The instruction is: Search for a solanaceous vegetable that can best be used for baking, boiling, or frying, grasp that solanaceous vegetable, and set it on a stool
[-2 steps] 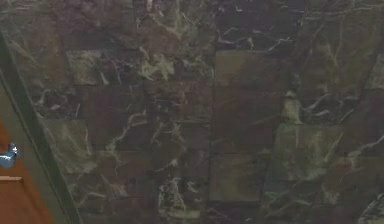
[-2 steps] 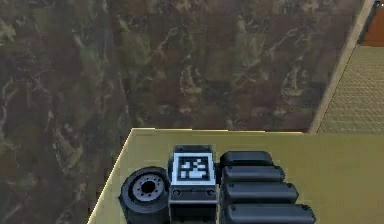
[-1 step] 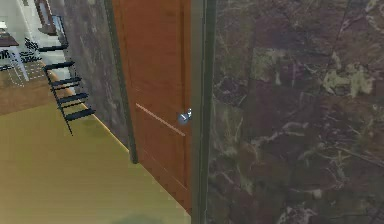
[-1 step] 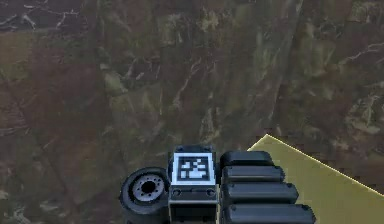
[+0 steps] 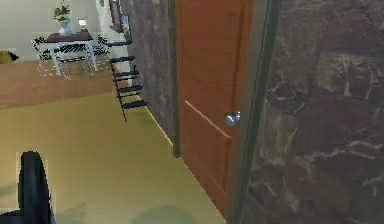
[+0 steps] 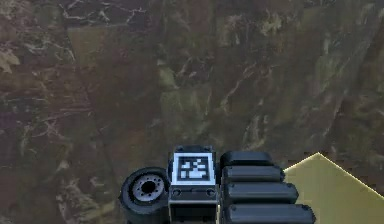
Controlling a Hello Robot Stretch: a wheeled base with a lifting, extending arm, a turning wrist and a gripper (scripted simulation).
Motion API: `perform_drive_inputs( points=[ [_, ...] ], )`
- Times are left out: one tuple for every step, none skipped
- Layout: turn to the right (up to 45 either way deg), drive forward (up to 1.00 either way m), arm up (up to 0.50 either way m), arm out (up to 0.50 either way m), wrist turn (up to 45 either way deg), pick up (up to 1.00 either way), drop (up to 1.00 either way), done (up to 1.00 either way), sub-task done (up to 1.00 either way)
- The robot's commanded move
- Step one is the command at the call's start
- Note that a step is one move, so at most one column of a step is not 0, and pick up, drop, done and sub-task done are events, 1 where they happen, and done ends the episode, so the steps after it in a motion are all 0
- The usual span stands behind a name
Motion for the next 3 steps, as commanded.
perform_drive_inputs(
  points=[
    [0.0,0.65,0.0,0.0,0.0,0.0,0.0,0.0,0.0],
    [-27.0,0.0,0.0,0.0,0.0,0.0,0.0,0.0,0.0],
    [0.0,0.45,0.0,0.0,0.0,0.0,0.0,0.0,0.0]
  ],
)
